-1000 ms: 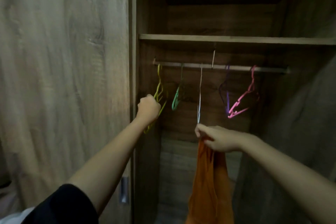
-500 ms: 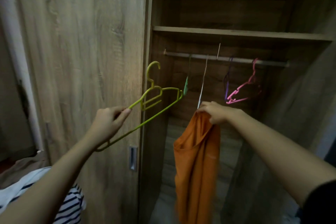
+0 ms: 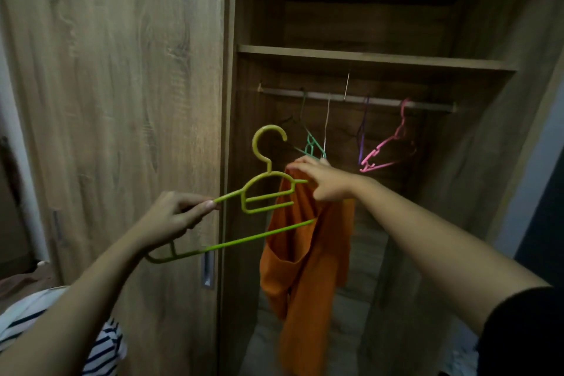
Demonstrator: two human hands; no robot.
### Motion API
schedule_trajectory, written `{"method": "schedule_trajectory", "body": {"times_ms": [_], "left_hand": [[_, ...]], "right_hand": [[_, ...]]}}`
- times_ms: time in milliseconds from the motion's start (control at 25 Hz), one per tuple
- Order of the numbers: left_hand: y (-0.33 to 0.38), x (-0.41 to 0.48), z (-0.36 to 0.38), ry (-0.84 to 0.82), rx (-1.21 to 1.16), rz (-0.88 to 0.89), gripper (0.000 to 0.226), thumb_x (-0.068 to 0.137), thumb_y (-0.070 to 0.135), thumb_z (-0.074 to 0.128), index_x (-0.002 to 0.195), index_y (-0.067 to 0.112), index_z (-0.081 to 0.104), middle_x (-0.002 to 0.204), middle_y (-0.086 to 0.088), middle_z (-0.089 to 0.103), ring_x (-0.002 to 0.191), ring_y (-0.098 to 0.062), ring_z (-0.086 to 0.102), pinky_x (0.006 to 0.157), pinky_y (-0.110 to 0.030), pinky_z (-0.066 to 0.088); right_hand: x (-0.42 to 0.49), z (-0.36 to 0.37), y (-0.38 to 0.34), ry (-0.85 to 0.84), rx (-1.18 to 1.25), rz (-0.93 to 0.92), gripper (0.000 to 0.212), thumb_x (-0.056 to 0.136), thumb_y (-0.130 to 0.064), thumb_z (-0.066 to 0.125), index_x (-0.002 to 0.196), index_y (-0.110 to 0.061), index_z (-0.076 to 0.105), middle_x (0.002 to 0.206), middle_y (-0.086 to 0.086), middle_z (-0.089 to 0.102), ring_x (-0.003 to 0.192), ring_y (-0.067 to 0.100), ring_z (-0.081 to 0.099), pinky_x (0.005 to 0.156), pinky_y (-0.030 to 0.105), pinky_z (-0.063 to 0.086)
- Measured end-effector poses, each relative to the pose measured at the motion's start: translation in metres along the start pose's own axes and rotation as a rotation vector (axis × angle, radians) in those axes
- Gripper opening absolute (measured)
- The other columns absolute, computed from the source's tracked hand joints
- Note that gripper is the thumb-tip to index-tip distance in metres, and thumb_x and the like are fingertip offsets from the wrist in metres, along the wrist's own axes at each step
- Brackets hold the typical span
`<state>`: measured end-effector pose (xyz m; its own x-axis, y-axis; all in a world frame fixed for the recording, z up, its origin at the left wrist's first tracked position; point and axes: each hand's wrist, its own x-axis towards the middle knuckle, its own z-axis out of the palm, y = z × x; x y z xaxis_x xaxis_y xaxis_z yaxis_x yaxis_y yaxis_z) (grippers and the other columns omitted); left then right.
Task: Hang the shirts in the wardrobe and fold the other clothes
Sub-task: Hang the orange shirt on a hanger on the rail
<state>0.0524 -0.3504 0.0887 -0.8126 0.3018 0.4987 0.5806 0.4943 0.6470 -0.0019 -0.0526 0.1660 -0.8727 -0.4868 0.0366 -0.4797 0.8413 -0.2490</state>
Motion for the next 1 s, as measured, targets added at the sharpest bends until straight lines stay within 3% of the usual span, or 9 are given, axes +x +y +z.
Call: {"method": "schedule_trajectory", "body": {"times_ms": [120,200,280,360,520,600,720,920,1000], "left_hand": [[-0.007,0.018,0.027,-0.011,-0.109,0.110,0.036,0.083,0.053,0.051,0.088,0.022,0.069,0.053,0.008,0.057,0.044,-0.002,0.049,0.041,-0.013,0.037],[-0.010,0.028,0.039,0.040,-0.212,0.137,0.031,0.085,0.046,0.052,0.087,0.019,0.068,0.056,0.006,0.059,0.045,-0.003,0.050,0.041,-0.013,0.038],[-0.008,0.036,0.044,0.115,-0.195,0.176,0.031,0.084,0.049,0.048,0.085,0.025,0.067,0.062,0.008,0.063,0.050,-0.005,0.056,0.044,-0.014,0.041],[-0.004,0.042,0.051,0.284,0.025,0.261,0.034,0.086,0.053,0.045,0.089,0.029,0.068,0.068,0.012,0.067,0.060,-0.006,0.061,0.049,-0.013,0.044],[-0.001,0.044,0.102,0.723,0.588,0.491,0.029,0.093,0.028,0.052,0.110,0.010,0.065,0.093,-0.007,0.056,0.077,-0.017,0.046,0.063,-0.026,0.035],[-0.004,0.032,0.147,0.615,0.605,0.583,0.033,0.095,0.032,0.047,0.112,0.009,0.061,0.095,-0.008,0.052,0.079,-0.019,0.047,0.063,-0.031,0.042],[-0.013,0.025,0.187,0.395,0.608,0.453,0.037,0.092,0.044,0.040,0.096,0.017,0.065,0.095,-0.004,0.061,0.082,-0.016,0.051,0.063,-0.031,0.048],[-0.037,0.032,0.184,0.169,0.743,0.444,0.036,0.096,0.045,0.025,0.083,0.029,0.054,0.070,0.008,0.064,0.068,-0.015,0.058,0.058,-0.026,0.044],[-0.062,0.033,0.168,0.116,0.693,0.406,0.048,0.099,0.048,0.016,0.091,0.030,0.060,0.078,0.009,0.069,0.070,-0.015,0.061,0.058,-0.026,0.045]], "right_hand": [[0.001,-0.008,-0.026,0.048,0.025,-0.093,0.071,0.077,0.006,0.049,0.141,-0.023,0.033,0.146,-0.002,0.025,0.128,0.018,0.023,0.105,0.036,0.028],[-0.002,-0.014,-0.029,0.191,-0.113,-0.171,0.046,0.085,-0.017,0.051,0.130,-0.021,0.046,0.133,0.002,0.044,0.117,0.017,0.039,0.099,0.034,0.035],[-0.006,-0.014,-0.021,0.426,-0.353,-0.246,0.035,0.090,-0.044,0.042,0.111,-0.019,0.052,0.103,0.000,0.059,0.095,0.018,0.057,0.077,0.033,0.047],[-0.006,-0.012,-0.011,0.580,-0.515,-0.254,0.037,0.095,-0.047,0.036,0.101,-0.014,0.052,0.089,0.000,0.061,0.080,0.021,0.063,0.058,0.031,0.047],[-0.001,-0.013,0.003,0.675,-0.593,-0.198,0.047,0.095,-0.051,0.031,0.103,-0.011,0.053,0.092,0.007,0.066,0.081,0.029,0.066,0.055,0.036,0.047],[-0.002,-0.017,0.007,0.702,-0.611,-0.190,0.053,0.092,-0.055,0.024,0.101,-0.011,0.053,0.091,0.007,0.066,0.079,0.030,0.066,0.053,0.037,0.047],[-0.005,-0.021,0.011,0.707,-0.623,-0.187,0.043,0.096,-0.048,0.034,0.102,-0.010,0.053,0.091,0.008,0.066,0.079,0.029,0.065,0.054,0.035,0.045],[-0.021,-0.031,0.027,0.675,-0.649,-0.135,0.040,0.096,-0.046,0.034,0.104,-0.010,0.052,0.092,0.006,0.065,0.080,0.026,0.064,0.053,0.031,0.042],[-0.030,-0.037,0.040,0.651,-0.672,-0.101,0.046,0.095,-0.051,0.030,0.105,-0.011,0.052,0.092,0.006,0.065,0.080,0.025,0.064,0.055,0.034,0.047]]}}
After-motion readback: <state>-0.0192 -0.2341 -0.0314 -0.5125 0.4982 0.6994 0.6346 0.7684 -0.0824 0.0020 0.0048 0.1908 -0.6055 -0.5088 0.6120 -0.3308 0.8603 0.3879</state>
